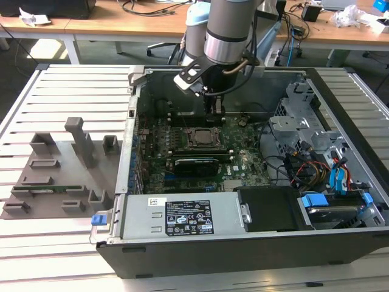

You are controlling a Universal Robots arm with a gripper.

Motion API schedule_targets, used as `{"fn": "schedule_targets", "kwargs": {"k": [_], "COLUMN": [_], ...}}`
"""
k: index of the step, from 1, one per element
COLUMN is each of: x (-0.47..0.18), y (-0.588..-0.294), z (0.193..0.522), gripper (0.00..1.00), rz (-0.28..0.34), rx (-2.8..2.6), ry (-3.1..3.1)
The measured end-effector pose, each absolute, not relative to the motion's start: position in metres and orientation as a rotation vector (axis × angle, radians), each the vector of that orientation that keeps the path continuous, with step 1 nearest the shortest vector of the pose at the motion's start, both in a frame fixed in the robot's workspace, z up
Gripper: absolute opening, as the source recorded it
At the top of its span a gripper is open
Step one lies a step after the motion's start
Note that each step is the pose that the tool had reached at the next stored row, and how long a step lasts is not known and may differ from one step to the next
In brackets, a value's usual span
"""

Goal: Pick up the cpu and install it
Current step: 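Close the cpu cover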

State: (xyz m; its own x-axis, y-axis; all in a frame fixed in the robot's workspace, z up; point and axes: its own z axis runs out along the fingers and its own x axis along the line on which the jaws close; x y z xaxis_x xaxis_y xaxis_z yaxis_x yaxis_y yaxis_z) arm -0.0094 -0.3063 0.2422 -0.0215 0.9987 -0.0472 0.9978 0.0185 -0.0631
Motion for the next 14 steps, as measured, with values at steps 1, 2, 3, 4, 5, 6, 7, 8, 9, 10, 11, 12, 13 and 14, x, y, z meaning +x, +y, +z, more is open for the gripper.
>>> {"fn": "schedule_targets", "kwargs": {"k": [1, 2, 3, 4, 5, 6, 7, 8, 9, 10, 11, 12, 13, 14], "x": [-0.011, -0.012, -0.013, -0.013, -0.014, -0.014, -0.015, -0.015, -0.015, -0.015, -0.015, -0.016, -0.017, -0.019], "y": [-0.306, -0.306, -0.306, -0.306, -0.306, -0.306, -0.306, -0.306, -0.306, -0.306, -0.306, -0.306, -0.306, -0.306], "z": [0.242, 0.242, 0.241, 0.24, 0.239, 0.237, 0.236, 0.234, 0.233, 0.23, 0.228, 0.227, 0.225, 0.224], "gripper": [0.11, 0.11, 0.11, 0.11, 0.11, 0.11, 0.11, 0.11, 0.11, 0.11, 0.11, 0.11, 0.11, 0.11], "rz": [0.122, 0.122, 0.122, 0.122, 0.122, 0.122, 0.122, 0.122, 0.122, 0.122, 0.122, 0.122, 0.122, 0.123], "rx": [-2.19, -2.19, -2.19, -2.19, -2.19, -2.19, -2.19, -2.19, -2.19, -2.19, -2.19, -2.19, -2.19, -2.19], "ry": [-2.234, -2.234, -2.234, -2.234, -2.234, -2.234, -2.234, -2.234, -2.235, -2.234, -2.234, -2.234, -2.234, -2.234]}}
